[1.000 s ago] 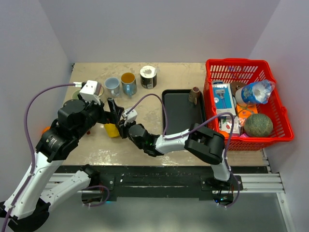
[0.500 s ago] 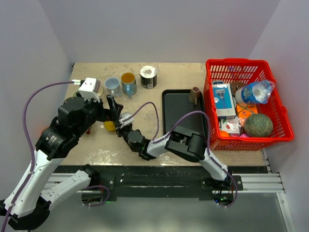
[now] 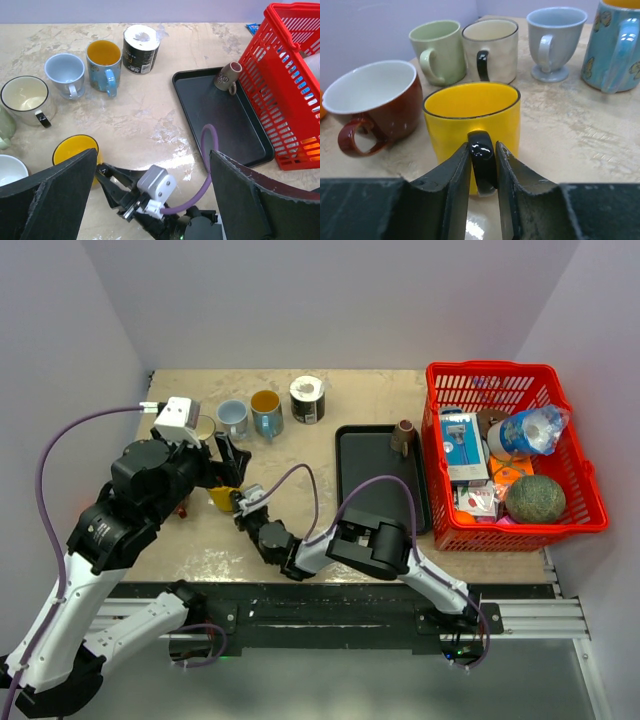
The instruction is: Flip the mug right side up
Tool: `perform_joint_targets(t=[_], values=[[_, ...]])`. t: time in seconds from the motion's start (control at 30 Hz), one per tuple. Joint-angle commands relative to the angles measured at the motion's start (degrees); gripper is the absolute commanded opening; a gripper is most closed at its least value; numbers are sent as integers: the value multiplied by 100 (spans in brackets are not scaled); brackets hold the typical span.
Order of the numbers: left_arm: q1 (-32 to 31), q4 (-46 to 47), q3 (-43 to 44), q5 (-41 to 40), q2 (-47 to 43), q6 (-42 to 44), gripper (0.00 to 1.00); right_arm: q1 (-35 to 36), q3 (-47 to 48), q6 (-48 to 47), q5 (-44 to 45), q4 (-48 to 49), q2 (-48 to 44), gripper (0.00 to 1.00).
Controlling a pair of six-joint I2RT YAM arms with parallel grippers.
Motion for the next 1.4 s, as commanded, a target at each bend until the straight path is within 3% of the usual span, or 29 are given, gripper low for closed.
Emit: perform_joint_targets(t=[0.0,0.27,0.77,0.87,0.93,1.0,1.1,1.37], values=[[-1,212,198,-67,-12,17,98,110,282,-336,365,931,253,30],[8,212,110,-119,14,60,98,118,553,-337,224,676,438,36],[8,176,48,-146,-65,-10,99,101,1459,498,92,-818,640,36],[-1,185,22,-137,-91,-18,99,101,1486,647,57,-1073,614,40],[-1,177,22,-120,-91,-19,99,101,1451,761,48,-1153,517,47],[-1,185,13,-93,-91,-27,99,110,1284,937,110,-1249,290,61],[-1,194,-4,-76,-117,-36,99,118,942,1070,93,-1408,-219,68],[-1,255,92,91,-179,-36,99,118,-323,719,-285,-1433,-1626,73]])
